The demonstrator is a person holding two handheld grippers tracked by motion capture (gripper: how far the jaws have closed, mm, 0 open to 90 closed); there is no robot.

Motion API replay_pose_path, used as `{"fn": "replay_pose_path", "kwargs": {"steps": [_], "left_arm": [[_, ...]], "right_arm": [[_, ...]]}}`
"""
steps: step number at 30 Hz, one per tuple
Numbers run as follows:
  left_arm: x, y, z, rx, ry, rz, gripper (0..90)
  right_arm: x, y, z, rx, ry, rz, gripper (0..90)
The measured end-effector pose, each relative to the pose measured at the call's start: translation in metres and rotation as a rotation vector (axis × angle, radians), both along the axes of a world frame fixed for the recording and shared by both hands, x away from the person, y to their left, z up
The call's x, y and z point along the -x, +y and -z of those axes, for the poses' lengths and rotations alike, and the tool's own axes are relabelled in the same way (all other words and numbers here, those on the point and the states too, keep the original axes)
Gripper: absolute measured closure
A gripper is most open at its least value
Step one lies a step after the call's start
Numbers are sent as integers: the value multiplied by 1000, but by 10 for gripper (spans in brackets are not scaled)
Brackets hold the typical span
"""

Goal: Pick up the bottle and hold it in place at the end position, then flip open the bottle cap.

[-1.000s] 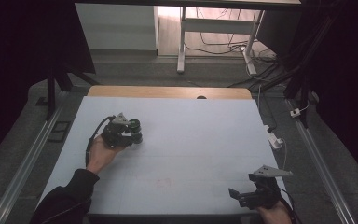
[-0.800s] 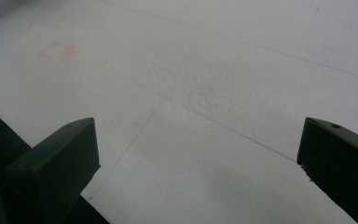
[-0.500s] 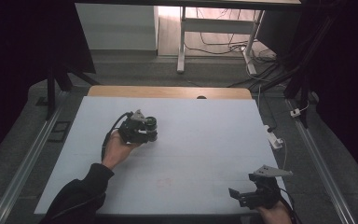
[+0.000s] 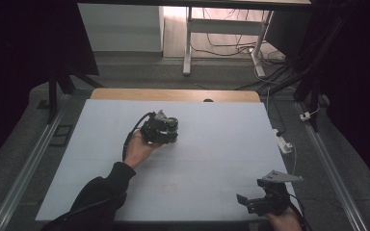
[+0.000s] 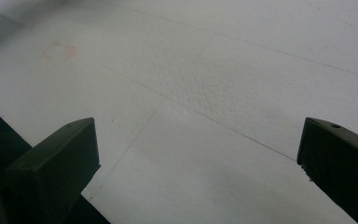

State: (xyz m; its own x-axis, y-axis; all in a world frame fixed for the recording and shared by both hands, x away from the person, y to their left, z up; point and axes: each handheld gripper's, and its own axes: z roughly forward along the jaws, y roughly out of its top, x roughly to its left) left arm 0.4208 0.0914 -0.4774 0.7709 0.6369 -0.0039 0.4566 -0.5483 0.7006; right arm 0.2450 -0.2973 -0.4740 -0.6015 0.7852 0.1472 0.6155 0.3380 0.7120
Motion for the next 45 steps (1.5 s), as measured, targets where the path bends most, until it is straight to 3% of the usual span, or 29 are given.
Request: {"fn": "replay_pose_path", "kwargs": {"steps": [6, 22, 25, 41, 45], "left_arm": [[-5, -7, 8, -17, -12, -12, 535], [-10, -11, 27, 0, -2, -21, 535], [-10, -10, 28, 18, 2, -22, 534], [-11, -9, 28, 15, 16, -19, 536], [-12, -9, 28, 16, 15, -17, 536]], "right_arm": [[0, 0, 0, -2, 1, 1, 0], [0, 0, 0, 1, 1, -3, 0], [0, 0, 0, 1, 0, -4, 0], [1, 0, -1, 1, -13, 4, 0], [3, -1, -3, -12, -35, 7, 0]]}}
